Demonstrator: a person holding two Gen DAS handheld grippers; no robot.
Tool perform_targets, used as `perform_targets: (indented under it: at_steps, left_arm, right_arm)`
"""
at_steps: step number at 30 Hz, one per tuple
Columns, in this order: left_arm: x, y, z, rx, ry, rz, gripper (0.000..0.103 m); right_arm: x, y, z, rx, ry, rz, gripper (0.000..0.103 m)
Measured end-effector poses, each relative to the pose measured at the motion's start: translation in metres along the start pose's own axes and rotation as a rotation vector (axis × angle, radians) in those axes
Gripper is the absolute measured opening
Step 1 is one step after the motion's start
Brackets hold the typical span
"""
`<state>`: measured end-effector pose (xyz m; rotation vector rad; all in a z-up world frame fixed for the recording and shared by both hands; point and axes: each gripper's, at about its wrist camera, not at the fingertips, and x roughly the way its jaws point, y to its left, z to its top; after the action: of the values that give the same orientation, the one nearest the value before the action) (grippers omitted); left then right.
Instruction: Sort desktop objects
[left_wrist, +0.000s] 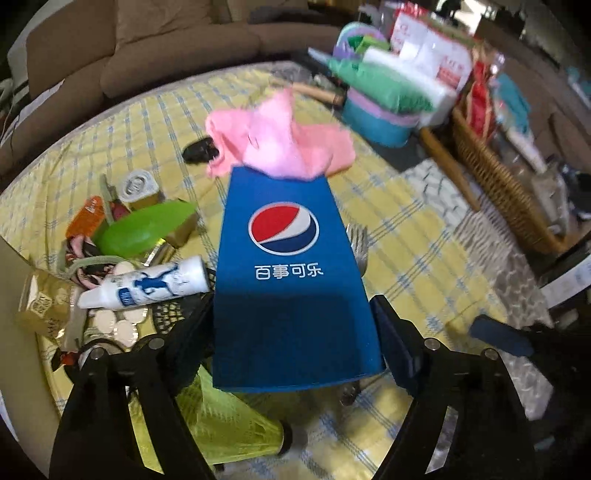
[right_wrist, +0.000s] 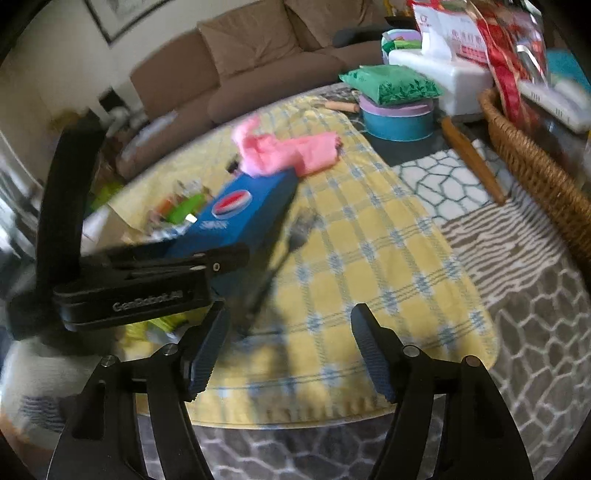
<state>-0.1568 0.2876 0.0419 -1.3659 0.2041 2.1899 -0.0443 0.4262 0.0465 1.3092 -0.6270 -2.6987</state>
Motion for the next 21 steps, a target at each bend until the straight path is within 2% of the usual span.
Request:
perform_targets:
  at_steps: [2,4,6,9,12,14,16,17,19,21]
  left_arm:
    - [-0.011,0.005,-0.001,0.001,-0.012,-0.015,0.079]
    - [-0.024,0.011,-0.005,-0.005,-0.026,-0.034,0.079]
    - [-0.036,0.019,-0.011,-0.023,-0.046,-0.069,0.079]
    - [-0.052,0.026,-0.024,-0.046,-0.053,-0.121,0.078]
    - [-0.059,0.023,-0.038,-0.061,-0.045,-0.169,0.078]
    - [-0.065,0.018,-0.048,-0.055,-0.045,-0.193,0.078]
    - [-0.067,0.011,-0.056,-0.050,-0.037,-0.212,0.078]
    - [-0.067,0.007,-0.061,-0.050,-0.036,-0.220,0.078]
    - [-0.069,0.006,-0.065,-0.058,-0.043,-0.225,0.078]
    - [-0.074,0.011,-0.068,-0.086,-0.055,-0.270,0.078]
  right_arm:
    - [-0.007,-0.011,0.002,0.091,-0.021,0.120,0.071]
    - [-0.013,-0.035,0.001,0.263,-0.054,0.281,0.072]
    - [-0.010,-0.048,-0.001,0.371,-0.062,0.352,0.075]
    - [0.016,-0.052,-0.009,0.487,0.020,0.453,0.074]
    - [0.044,-0.037,-0.017,0.534,0.116,0.517,0.073]
    - [0.053,-0.031,-0.018,0.557,0.135,0.553,0.068]
    - [0.060,-0.022,-0.019,0.570,0.153,0.575,0.043]
    - [0.061,-0.020,-0.019,0.564,0.152,0.568,0.038]
    - [0.054,-0.016,-0.015,0.538,0.119,0.558,0.032]
    - [0.040,-0.009,-0.007,0.484,0.083,0.541,0.029]
